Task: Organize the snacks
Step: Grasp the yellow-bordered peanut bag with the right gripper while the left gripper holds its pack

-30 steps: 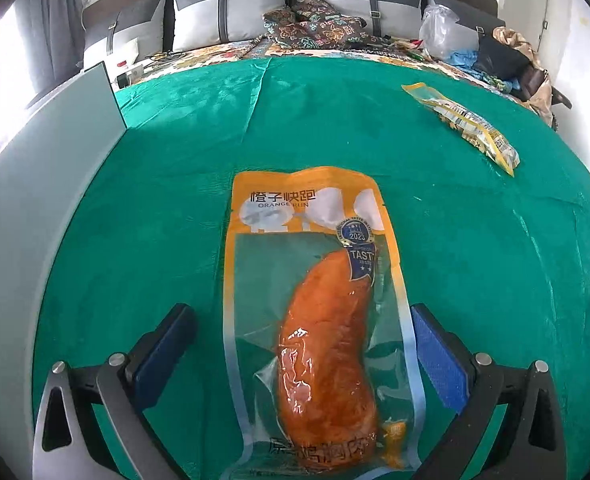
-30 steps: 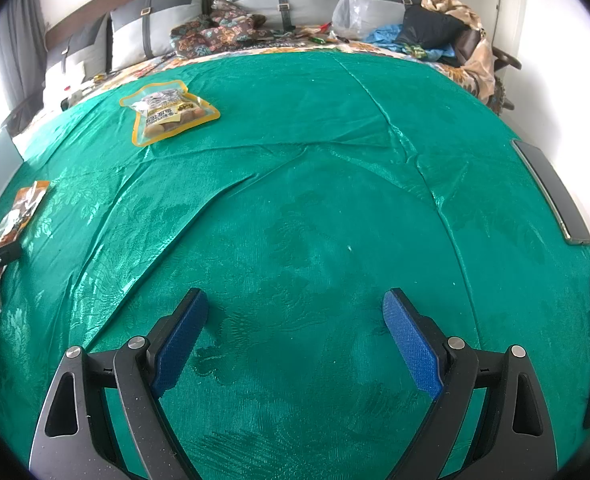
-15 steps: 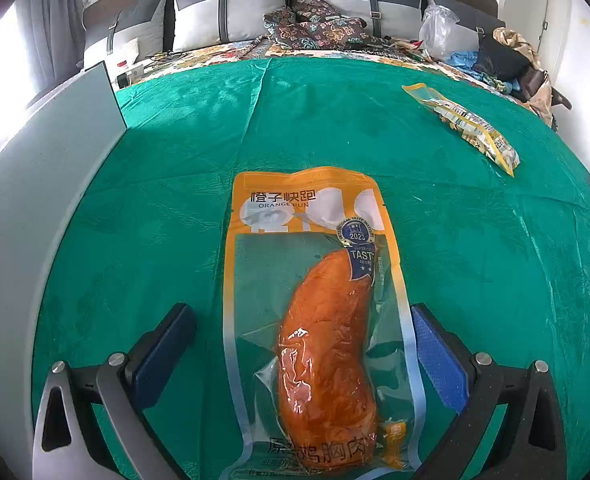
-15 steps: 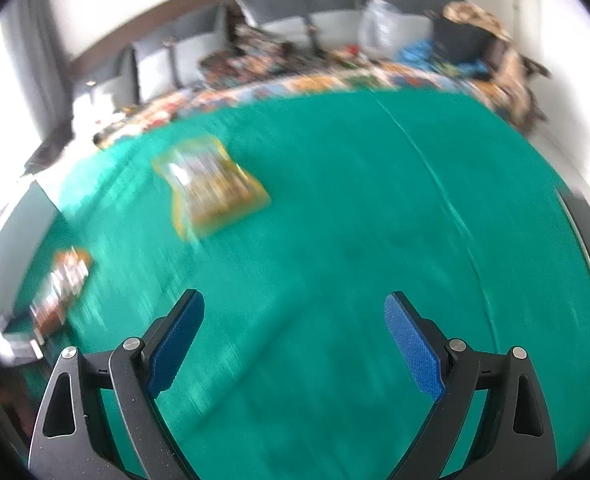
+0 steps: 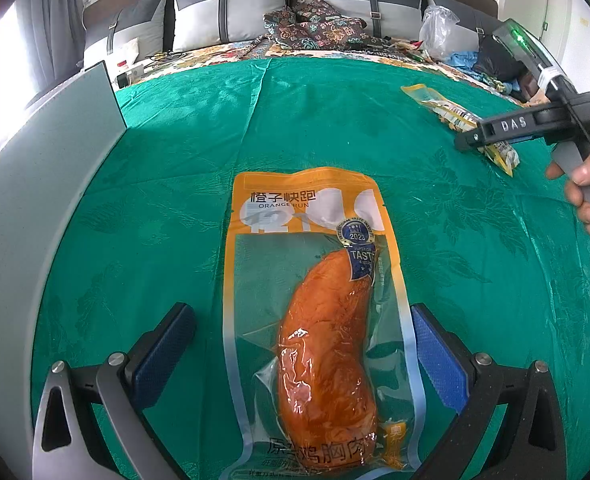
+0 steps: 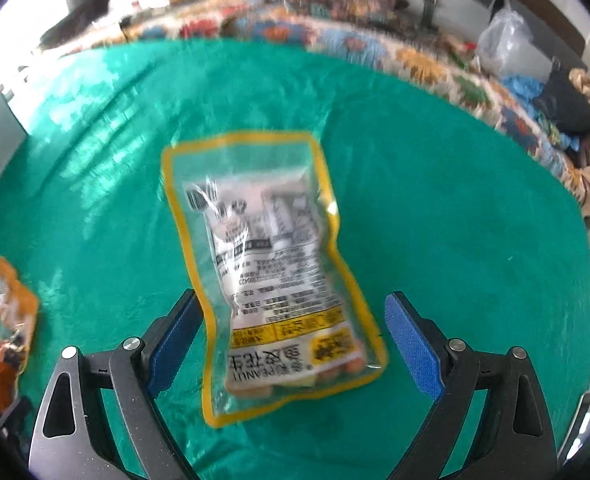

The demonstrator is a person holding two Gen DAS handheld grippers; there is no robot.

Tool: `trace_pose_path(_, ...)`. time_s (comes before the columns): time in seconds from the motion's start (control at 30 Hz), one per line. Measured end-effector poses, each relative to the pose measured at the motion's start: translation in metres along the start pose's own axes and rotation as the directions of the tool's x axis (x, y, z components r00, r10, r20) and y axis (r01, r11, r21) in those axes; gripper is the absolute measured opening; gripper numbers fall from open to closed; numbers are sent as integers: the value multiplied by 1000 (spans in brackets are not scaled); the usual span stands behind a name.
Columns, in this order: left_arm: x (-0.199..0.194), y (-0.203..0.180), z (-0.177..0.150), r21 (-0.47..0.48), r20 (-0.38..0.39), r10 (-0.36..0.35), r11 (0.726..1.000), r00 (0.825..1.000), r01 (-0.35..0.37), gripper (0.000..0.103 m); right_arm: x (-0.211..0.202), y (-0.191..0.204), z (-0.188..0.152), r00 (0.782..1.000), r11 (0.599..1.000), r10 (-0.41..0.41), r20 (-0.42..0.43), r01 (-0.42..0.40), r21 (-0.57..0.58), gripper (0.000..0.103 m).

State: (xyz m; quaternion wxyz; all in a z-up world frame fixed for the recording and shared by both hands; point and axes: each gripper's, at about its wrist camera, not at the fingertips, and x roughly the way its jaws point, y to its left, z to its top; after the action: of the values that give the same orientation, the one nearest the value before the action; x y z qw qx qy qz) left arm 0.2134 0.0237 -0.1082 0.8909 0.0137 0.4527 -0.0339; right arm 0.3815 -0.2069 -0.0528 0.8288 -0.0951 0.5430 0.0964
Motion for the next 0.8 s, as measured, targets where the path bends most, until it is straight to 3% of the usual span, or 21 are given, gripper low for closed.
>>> trace_pose_path(0.1,0,0,0,0,0,0,1000,1000,0,103,1,-8,-4,999,996,35,10,-36,81,91)
trace_pose_path(0.17,0,0,0,0,0,0,1000,1000,0,103,-3,-14,-10,999,991,32,32,-35,126,74)
trace_pose_path(0.23,0,0,0,0,0,0,1000,1000,0,103,-10,-18,-15,997,986,62,44,-68,153,71)
trace_pose_path(0.33,0,0,0,0,0,0,1000,1000,0,103,-23,-15,-27,995,986,76,58,-83,146,58)
trace_pose_path(0.5,0,0,0,0,1,0,1000,1000,0,103,-57,-3,-74,988,983,124,94,-135,124,53)
trace_pose_path(0.53,0,0,0,0,0,0,1000,1000,0,103,-64,-1,-82,986,982,131,105,-143,125,47)
trace_pose_path(0.7,0,0,0,-1,1,0,1000,1000,0,103,-101,3,-146,982,964,150,118,-172,205,46)
trace_pose_path(0.8,0,0,0,-1,1,0,1000,1000,0,103,-107,15,-174,984,972,103,145,-131,197,51)
